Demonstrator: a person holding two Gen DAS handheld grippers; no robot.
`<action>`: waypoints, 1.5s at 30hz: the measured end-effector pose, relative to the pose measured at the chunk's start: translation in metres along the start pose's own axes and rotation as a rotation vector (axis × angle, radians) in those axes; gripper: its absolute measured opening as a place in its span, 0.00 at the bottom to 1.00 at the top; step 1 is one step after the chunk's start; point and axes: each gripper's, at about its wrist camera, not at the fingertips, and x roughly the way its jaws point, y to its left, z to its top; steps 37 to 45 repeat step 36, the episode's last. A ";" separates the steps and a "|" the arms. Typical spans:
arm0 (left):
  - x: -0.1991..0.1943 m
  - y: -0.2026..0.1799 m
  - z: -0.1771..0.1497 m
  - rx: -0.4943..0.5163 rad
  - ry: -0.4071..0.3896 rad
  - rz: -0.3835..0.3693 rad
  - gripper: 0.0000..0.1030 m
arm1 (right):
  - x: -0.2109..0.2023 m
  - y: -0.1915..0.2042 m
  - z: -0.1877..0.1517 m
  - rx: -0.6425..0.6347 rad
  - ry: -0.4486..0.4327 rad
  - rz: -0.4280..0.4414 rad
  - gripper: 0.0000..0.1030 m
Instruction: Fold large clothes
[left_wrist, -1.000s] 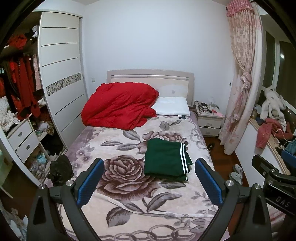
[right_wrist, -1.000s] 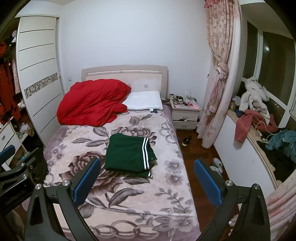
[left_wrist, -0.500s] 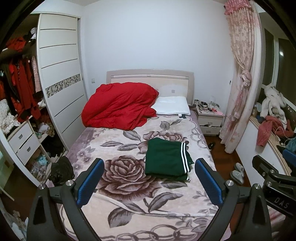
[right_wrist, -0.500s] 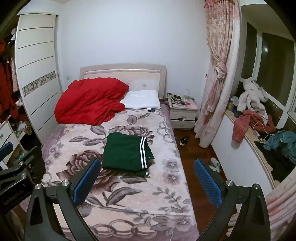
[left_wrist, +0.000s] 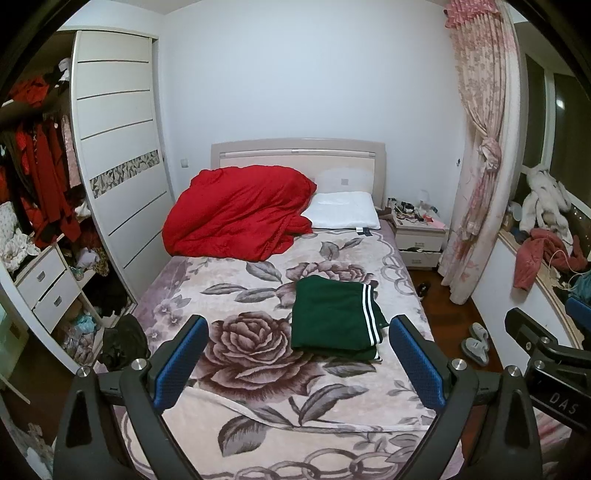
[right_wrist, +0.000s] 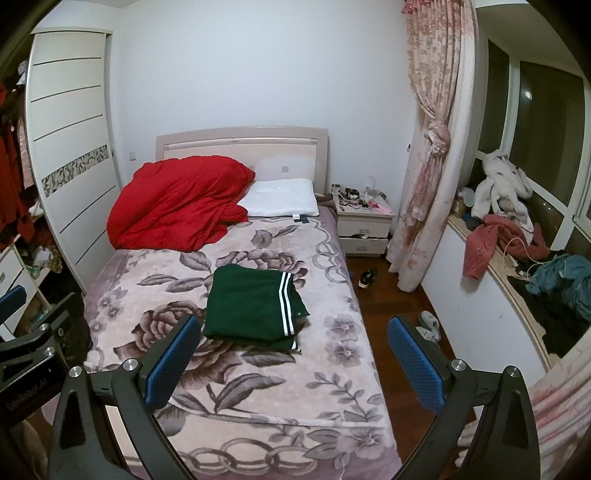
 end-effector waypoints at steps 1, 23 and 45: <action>0.001 0.001 0.001 0.001 0.001 -0.001 0.97 | -0.001 0.000 -0.001 0.001 0.000 0.000 1.00; 0.001 0.014 0.007 0.012 -0.014 -0.003 0.97 | 0.000 0.006 0.004 0.006 -0.009 0.002 1.00; -0.002 0.024 0.010 0.016 -0.029 0.000 0.97 | -0.002 0.006 0.001 0.010 -0.009 0.003 1.00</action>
